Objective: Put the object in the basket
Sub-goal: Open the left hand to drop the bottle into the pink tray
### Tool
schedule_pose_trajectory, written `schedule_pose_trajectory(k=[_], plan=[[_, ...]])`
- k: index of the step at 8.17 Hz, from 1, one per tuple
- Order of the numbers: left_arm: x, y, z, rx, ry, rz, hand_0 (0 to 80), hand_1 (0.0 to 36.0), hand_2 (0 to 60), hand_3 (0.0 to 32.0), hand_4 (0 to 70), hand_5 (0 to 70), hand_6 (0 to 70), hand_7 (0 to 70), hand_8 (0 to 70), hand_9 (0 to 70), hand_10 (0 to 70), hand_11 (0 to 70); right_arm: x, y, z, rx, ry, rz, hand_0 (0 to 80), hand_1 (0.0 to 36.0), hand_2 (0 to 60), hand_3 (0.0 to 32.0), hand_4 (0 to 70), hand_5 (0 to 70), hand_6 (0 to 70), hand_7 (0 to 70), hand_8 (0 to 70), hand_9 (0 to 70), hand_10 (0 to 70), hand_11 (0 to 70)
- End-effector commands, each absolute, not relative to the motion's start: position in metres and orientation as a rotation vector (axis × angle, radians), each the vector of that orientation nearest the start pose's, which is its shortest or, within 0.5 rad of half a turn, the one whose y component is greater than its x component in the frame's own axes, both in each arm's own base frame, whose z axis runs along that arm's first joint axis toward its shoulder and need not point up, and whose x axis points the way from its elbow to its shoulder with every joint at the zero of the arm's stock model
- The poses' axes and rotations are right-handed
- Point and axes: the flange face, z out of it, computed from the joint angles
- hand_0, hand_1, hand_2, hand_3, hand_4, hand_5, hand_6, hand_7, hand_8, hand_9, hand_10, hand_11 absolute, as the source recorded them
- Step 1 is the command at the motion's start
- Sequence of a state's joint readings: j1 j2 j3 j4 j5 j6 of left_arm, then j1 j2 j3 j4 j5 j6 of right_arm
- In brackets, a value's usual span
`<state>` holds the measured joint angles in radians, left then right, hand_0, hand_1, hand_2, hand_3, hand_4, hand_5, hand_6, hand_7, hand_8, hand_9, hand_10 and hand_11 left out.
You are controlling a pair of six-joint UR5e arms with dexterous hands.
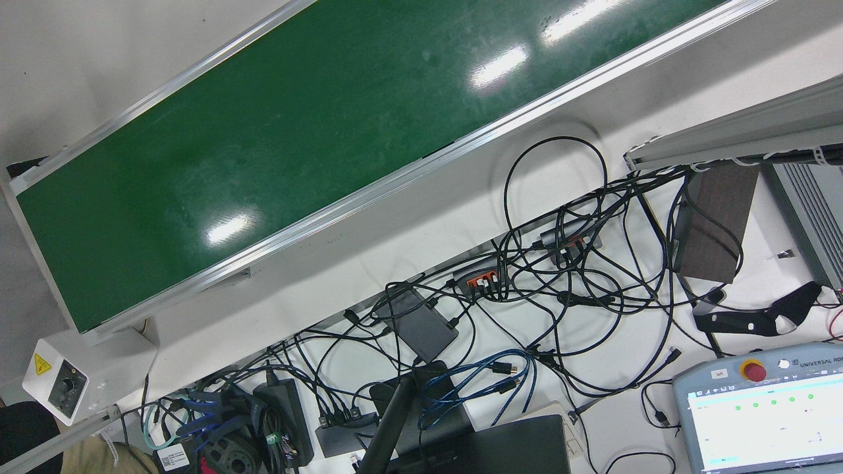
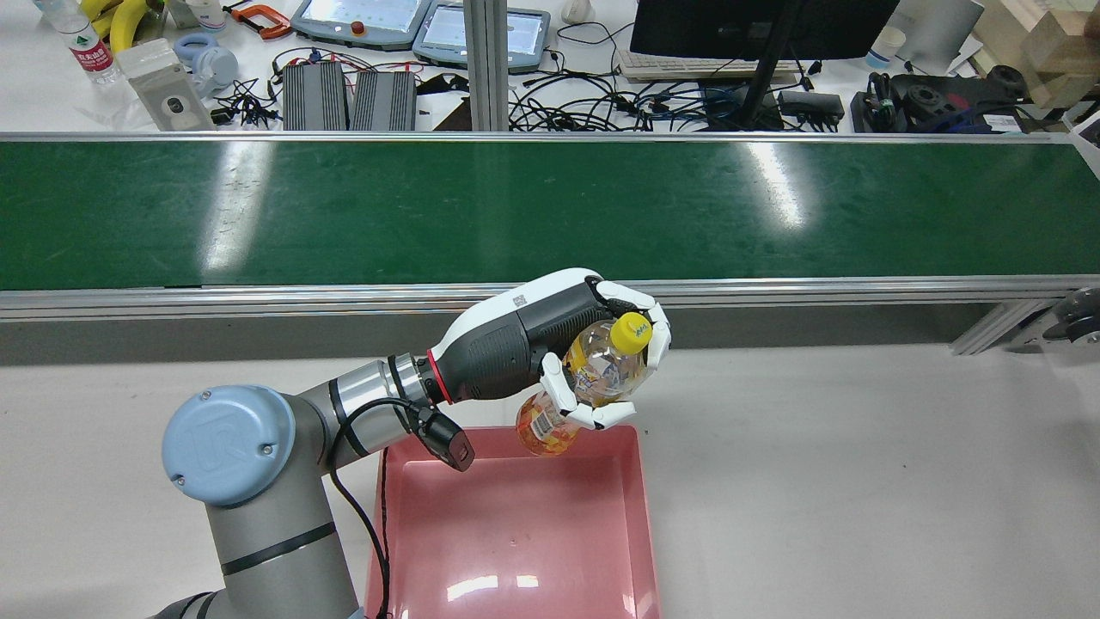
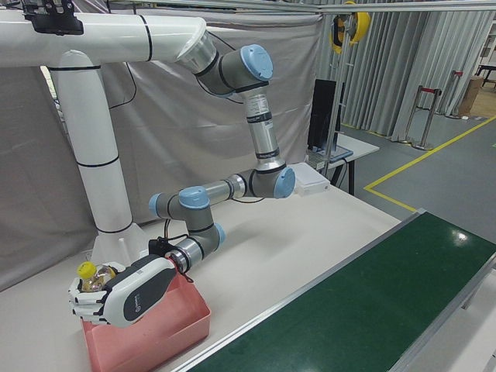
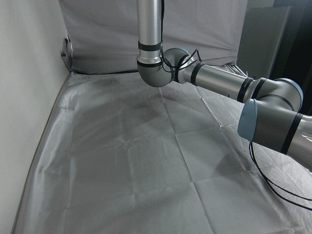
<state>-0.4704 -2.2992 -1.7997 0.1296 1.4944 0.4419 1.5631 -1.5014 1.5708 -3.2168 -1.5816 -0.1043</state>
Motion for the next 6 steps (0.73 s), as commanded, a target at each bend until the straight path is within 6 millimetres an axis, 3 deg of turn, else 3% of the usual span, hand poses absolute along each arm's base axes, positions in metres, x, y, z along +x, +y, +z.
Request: schedule_pose_trajectory(k=[1, 2, 3, 4, 5, 6], plan=[[0.511, -0.411, 0.211, -0.79, 2.433, -0.781, 80.0, 28.0, 30.4, 0.0, 69.5, 70.0, 48.1, 70.0, 54.4, 70.0, 47.4, 67.4, 0.128, -0.521, 0.66, -0.098, 2.276, -2.288, 0.0, 0.0, 0.0, 0.0, 0.0, 0.0, 0.0, 0.0, 0.0, 0.0, 0.0, 0.0], [0.492, -0.409, 0.225, -0.793, 2.454, -0.77, 77.5, 15.7, 0.0, 0.0, 44.6, 50.0, 22.2, 46.6, 31.5, 47.4, 36.7, 53.3, 0.128, -0.521, 0.66, -0.098, 2.276, -2.288, 0.0, 0.0, 0.0, 0.0, 0.0, 0.0, 0.0, 0.0, 0.0, 0.0, 0.0, 0.0], [0.469, -0.399, 0.23, -0.797, 2.47, -0.757, 63.2, 8.3, 0.0, 0.0, 34.6, 41.4, 14.3, 28.5, 24.4, 36.5, 29.2, 43.3, 0.128, -0.521, 0.659, -0.098, 2.278, -2.286, 0.0, 0.0, 0.0, 0.0, 0.0, 0.0, 0.0, 0.0, 0.0, 0.0, 0.0, 0.0], [0.455, -0.394, 0.23, -0.801, 2.484, -0.747, 59.5, 4.8, 0.0, 0.0, 27.4, 28.6, 10.2, 14.4, 12.7, 17.9, 16.6, 25.4, 0.128, -0.521, 0.66, -0.098, 2.276, -2.288, 0.0, 0.0, 0.0, 0.0, 0.0, 0.0, 0.0, 0.0, 0.0, 0.0, 0.0, 0.0], [0.455, -0.388, 0.227, -0.814, 2.489, -0.735, 59.4, 4.1, 0.0, 0.8, 26.3, 19.3, 8.5, 10.4, 6.8, 9.6, 9.7, 15.4, 0.128, -0.521, 0.66, -0.098, 2.276, -2.288, 0.0, 0.0, 0.0, 0.0, 0.0, 0.0, 0.0, 0.0, 0.0, 0.0, 0.0, 0.0], [0.454, -0.385, 0.222, -0.824, 2.496, -0.722, 60.0, 4.3, 0.0, 2.6, 24.5, 14.4, 8.7, 8.2, 3.0, 4.2, 7.3, 12.1, 0.128, -0.521, 0.659, -0.098, 2.278, -2.286, 0.0, 0.0, 0.0, 0.0, 0.0, 0.0, 0.0, 0.0, 0.0, 0.0, 0.0, 0.0]])
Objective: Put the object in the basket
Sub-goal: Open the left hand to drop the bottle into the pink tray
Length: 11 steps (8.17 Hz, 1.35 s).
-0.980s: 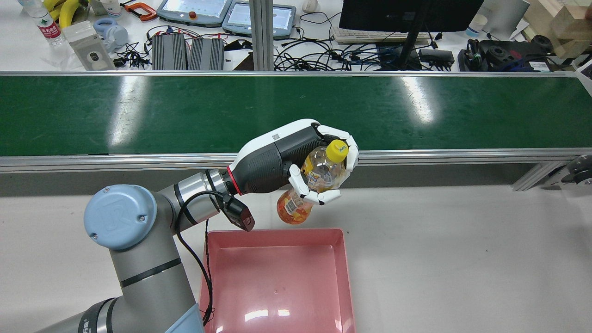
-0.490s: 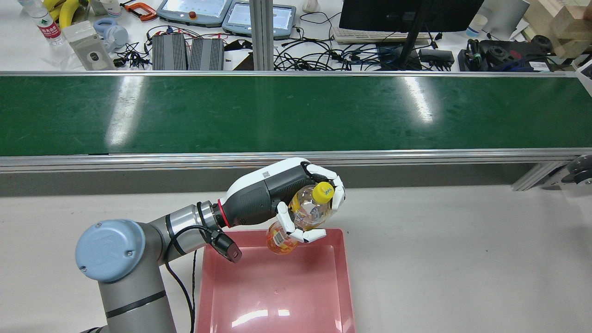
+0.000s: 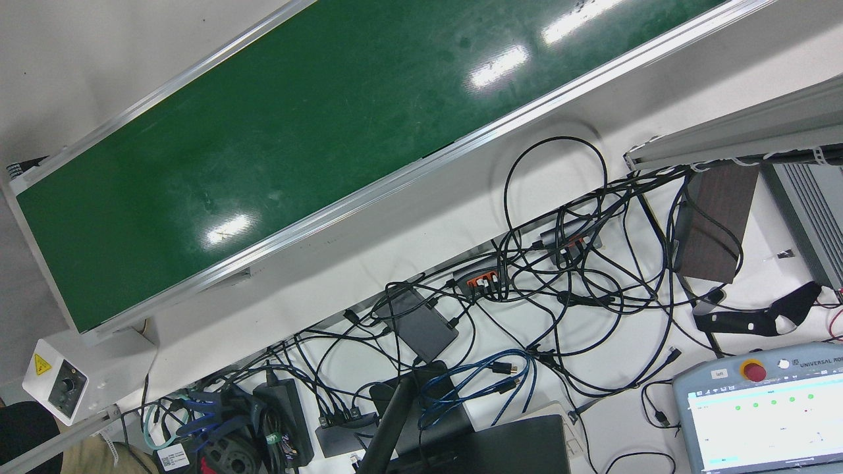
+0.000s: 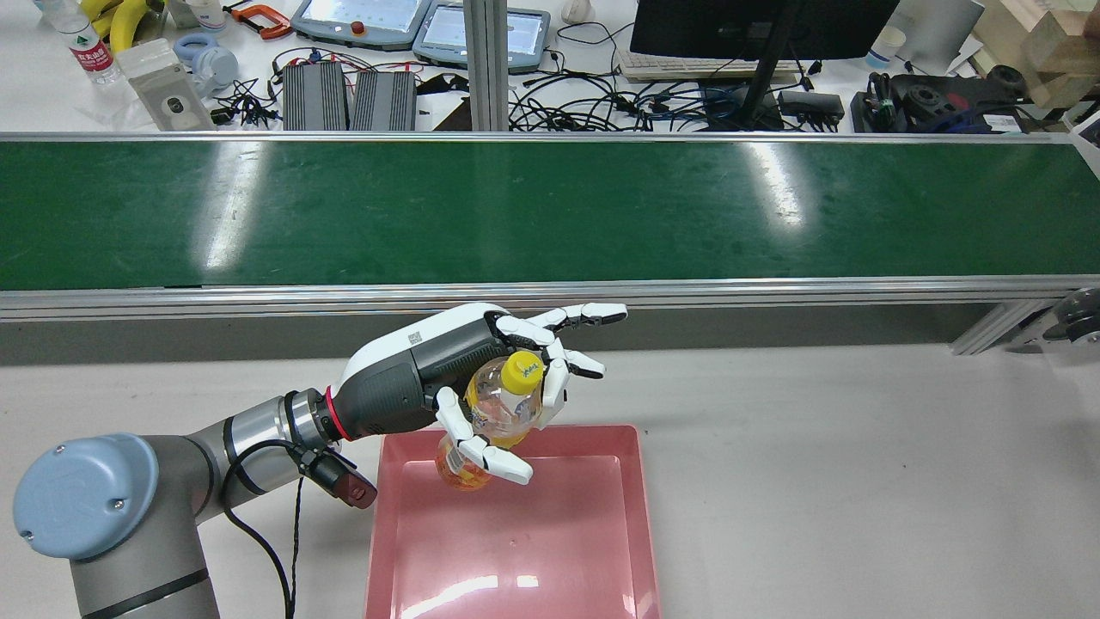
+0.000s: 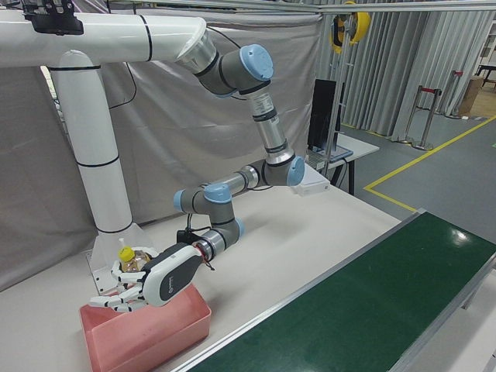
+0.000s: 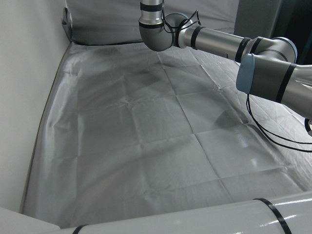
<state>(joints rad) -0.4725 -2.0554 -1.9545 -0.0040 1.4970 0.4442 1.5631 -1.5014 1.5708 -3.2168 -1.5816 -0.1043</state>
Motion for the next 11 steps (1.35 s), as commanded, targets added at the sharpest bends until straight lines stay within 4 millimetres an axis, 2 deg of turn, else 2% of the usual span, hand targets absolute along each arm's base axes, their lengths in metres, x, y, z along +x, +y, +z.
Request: schedule_pose_trajectory(k=[1, 3, 4, 5, 7, 8, 9, 10, 11], plan=[[0.45, -0.382, 0.217, -0.83, 2.506, -0.712, 61.1, 4.7, 0.0, 4.6, 22.3, 11.2, 9.2, 7.4, 1.9, 2.6, 6.0, 10.3, 0.128, -0.521, 0.659, -0.098, 2.278, -2.286, 0.0, 0.0, 0.0, 0.0, 0.0, 0.0, 0.0, 0.0, 0.0, 0.0, 0.0, 0.0], [0.446, -0.38, 0.212, -0.835, 2.517, -0.699, 61.7, 4.1, 0.0, 8.4, 19.8, 8.9, 9.4, 7.0, 1.8, 2.7, 5.5, 9.7, 0.128, -0.521, 0.659, -0.098, 2.278, -2.286, 0.0, 0.0, 0.0, 0.0, 0.0, 0.0, 0.0, 0.0, 0.0, 0.0, 0.0, 0.0], [0.444, -0.381, 0.211, -0.823, 2.524, -0.696, 60.7, 0.5, 0.0, 10.6, 18.9, 8.5, 9.0, 6.0, 1.2, 2.3, 5.4, 9.4, 0.128, -0.521, 0.659, -0.098, 2.278, -2.286, 0.0, 0.0, 0.0, 0.0, 0.0, 0.0, 0.0, 0.0, 0.0, 0.0, 0.0, 0.0], [0.443, -0.382, 0.211, -0.816, 2.524, -0.697, 56.3, 0.0, 0.0, 9.8, 18.4, 7.6, 8.5, 5.3, 0.8, 1.8, 4.9, 8.3, 0.128, -0.521, 0.659, -0.098, 2.278, -2.286, 0.0, 0.0, 0.0, 0.0, 0.0, 0.0, 0.0, 0.0, 0.0, 0.0, 0.0, 0.0], [0.437, -0.388, 0.212, -0.804, 2.524, -0.708, 59.1, 0.3, 0.0, 8.6, 18.7, 10.0, 8.7, 5.3, 1.6, 2.9, 5.4, 9.2, 0.128, -0.521, 0.66, -0.098, 2.276, -2.288, 0.0, 0.0, 0.0, 0.0, 0.0, 0.0, 0.0, 0.0, 0.0, 0.0, 0.0, 0.0], [0.419, -0.399, 0.216, -0.787, 2.474, -0.791, 61.6, 4.2, 0.0, 7.4, 19.1, 12.7, 9.0, 5.6, 2.7, 4.3, 6.5, 11.1, 0.128, -0.521, 0.66, -0.098, 2.276, -2.288, 0.0, 0.0, 0.0, 0.0, 0.0, 0.0, 0.0, 0.0, 0.0, 0.0, 0.0, 0.0], [0.354, -0.442, 0.216, -0.636, 2.487, -0.907, 66.8, 7.9, 0.0, 5.6, 19.5, 17.4, 9.0, 5.7, 3.6, 5.5, 7.7, 13.2, 0.128, -0.521, 0.66, -0.098, 2.276, -2.288, 0.0, 0.0, 0.0, 0.0, 0.0, 0.0, 0.0, 0.0, 0.0, 0.0, 0.0, 0.0], [0.305, -0.473, 0.219, -0.508, 2.508, -0.982, 69.6, 9.4, 0.0, 5.0, 19.0, 18.4, 8.8, 5.4, 4.3, 6.3, 7.7, 13.3, 0.128, -0.521, 0.659, -0.098, 2.278, -2.286, 0.0, 0.0, 0.0, 0.0, 0.0, 0.0, 0.0, 0.0, 0.0, 0.0, 0.0, 0.0], [0.259, -0.505, 0.23, -0.378, 2.527, -1.051, 69.4, 9.4, 0.0, 4.2, 19.3, 18.2, 8.4, 5.1, 4.2, 6.3, 6.8, 12.0, 0.128, -0.521, 0.659, -0.098, 2.278, -2.286, 0.0, 0.0, 0.0, 0.0, 0.0, 0.0, 0.0, 0.0, 0.0, 0.0, 0.0, 0.0]])
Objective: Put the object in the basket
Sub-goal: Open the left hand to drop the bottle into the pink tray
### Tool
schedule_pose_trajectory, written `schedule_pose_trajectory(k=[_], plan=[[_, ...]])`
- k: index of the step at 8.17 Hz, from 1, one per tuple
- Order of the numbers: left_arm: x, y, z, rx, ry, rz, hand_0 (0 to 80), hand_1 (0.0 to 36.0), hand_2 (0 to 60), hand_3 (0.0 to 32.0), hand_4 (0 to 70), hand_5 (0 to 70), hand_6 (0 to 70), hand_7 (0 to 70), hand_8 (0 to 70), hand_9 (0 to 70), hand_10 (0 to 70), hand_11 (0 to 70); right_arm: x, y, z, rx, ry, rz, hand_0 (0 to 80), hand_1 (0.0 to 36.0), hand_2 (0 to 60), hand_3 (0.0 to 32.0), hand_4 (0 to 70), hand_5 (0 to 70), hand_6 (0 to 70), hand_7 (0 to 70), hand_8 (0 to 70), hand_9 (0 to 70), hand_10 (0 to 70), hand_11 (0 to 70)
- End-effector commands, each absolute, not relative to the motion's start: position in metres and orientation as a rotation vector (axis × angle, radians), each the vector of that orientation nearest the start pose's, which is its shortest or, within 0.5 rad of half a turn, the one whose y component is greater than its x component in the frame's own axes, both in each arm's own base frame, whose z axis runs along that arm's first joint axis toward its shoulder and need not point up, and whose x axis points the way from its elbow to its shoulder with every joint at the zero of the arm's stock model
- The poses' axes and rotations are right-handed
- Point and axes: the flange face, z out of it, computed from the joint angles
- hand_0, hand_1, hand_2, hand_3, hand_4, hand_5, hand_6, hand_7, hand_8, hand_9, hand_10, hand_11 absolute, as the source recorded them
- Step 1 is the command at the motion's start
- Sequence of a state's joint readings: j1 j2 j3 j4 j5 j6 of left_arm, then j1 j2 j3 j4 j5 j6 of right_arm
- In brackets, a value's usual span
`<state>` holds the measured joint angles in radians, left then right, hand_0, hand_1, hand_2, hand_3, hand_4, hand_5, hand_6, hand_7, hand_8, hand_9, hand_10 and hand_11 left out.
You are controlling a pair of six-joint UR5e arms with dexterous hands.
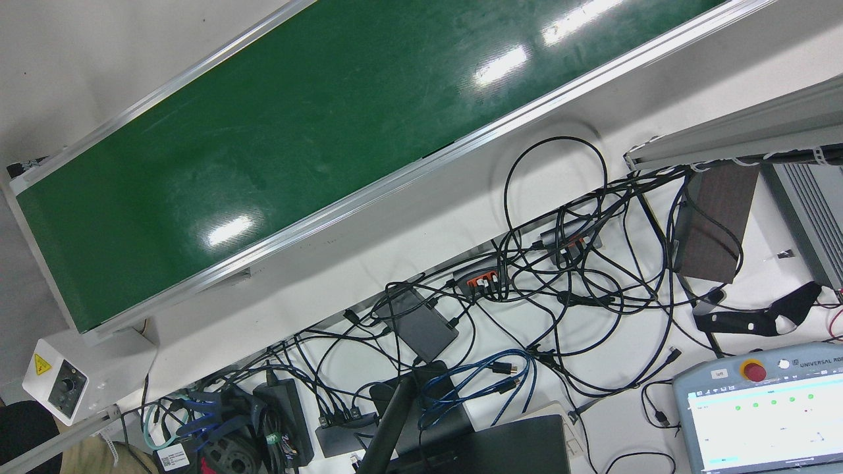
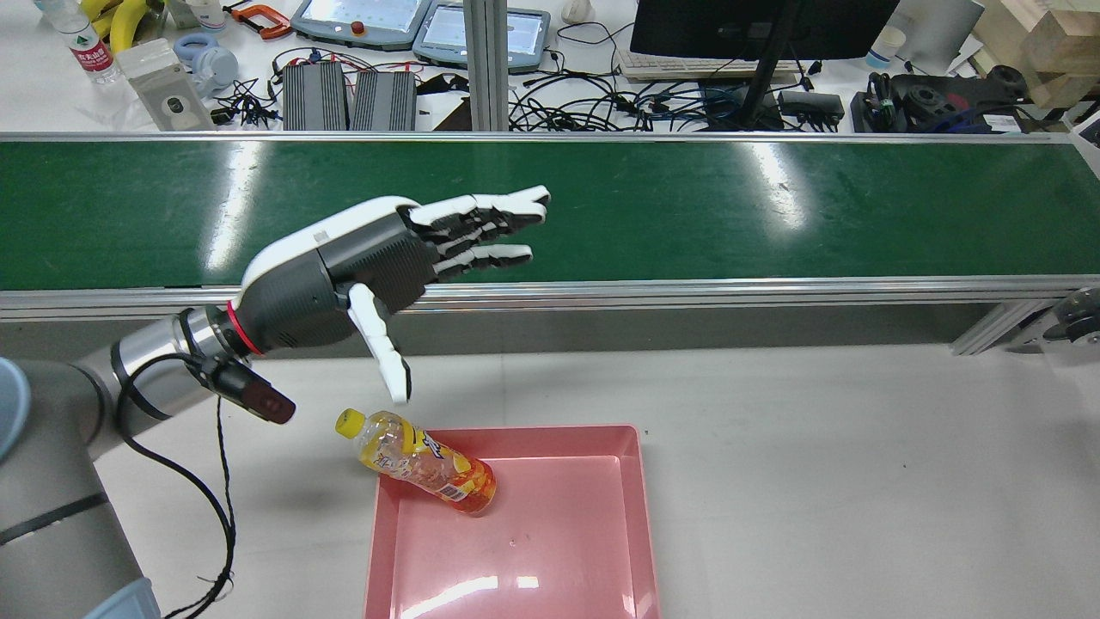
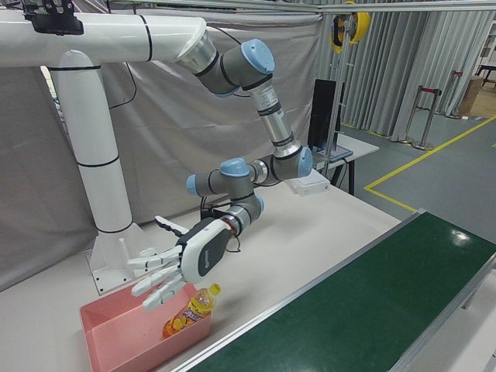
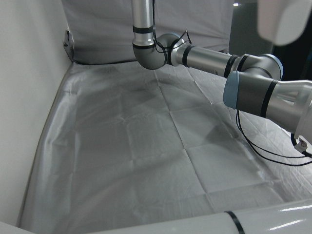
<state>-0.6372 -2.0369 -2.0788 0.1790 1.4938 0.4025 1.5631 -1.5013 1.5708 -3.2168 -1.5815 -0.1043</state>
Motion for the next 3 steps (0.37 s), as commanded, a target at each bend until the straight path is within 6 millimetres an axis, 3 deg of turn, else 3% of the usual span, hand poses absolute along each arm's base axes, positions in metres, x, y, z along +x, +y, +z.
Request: schedule_pose_trajectory(k=[1, 3], plan=[[0.217, -0.531, 0.262, -0.256, 2.508, -1.144, 67.3, 7.8, 0.0, 3.6, 19.0, 18.1, 8.0, 4.7, 4.1, 6.3, 6.3, 11.2, 0.128, -0.521, 0.66, -0.098, 2.276, -2.288, 0.0, 0.0, 0.0, 0.0, 0.0, 0.0, 0.0, 0.0, 0.0, 0.0, 0.0, 0.0], [0.131, -0.6, 0.324, -0.012, 2.498, -1.29, 63.1, 6.3, 0.0, 2.6, 18.4, 17.9, 7.1, 4.2, 4.1, 6.8, 5.8, 10.2, 0.128, -0.521, 0.66, -0.098, 2.276, -2.288, 0.0, 0.0, 0.0, 0.0, 0.0, 0.0, 0.0, 0.0, 0.0, 0.0, 0.0, 0.0]])
